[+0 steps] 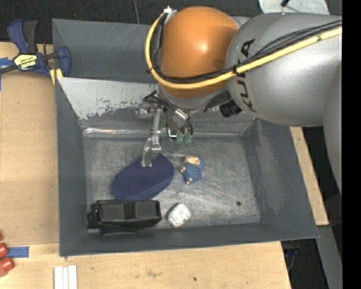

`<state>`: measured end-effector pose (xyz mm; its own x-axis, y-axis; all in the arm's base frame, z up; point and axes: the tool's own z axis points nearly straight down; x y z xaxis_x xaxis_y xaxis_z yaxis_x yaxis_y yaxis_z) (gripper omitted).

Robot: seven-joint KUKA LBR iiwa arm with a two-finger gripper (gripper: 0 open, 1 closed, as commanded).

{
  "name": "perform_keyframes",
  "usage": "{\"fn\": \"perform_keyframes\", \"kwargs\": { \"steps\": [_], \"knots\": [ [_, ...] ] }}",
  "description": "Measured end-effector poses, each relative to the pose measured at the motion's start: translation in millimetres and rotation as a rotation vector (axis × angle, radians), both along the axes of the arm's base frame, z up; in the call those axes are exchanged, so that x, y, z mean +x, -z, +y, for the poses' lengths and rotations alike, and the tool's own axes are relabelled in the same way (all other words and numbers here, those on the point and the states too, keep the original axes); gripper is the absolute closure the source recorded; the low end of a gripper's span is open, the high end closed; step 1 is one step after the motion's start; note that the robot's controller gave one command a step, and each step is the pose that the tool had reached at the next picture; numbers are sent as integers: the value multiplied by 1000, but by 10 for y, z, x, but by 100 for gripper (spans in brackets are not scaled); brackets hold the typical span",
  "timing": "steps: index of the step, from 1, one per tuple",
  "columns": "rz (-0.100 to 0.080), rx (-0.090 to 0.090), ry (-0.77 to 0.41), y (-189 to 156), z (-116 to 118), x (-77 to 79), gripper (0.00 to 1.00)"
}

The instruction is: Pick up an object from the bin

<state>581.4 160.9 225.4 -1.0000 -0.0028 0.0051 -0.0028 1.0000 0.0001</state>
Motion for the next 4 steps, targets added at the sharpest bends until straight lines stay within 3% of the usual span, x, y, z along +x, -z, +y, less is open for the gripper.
{"fn": "perform_keyframes", "kwargs": {
  "steps": [1,2,3,4],
  "knots": [
    [-19,5,-123,1385,-205,-70,0],
    [-12,1,-490,1232,-251,438,0],
    [-6,1,-169,1127,-195,84,0],
    [-15,5,-108,1489,-255,-7,0]
  ]
}}
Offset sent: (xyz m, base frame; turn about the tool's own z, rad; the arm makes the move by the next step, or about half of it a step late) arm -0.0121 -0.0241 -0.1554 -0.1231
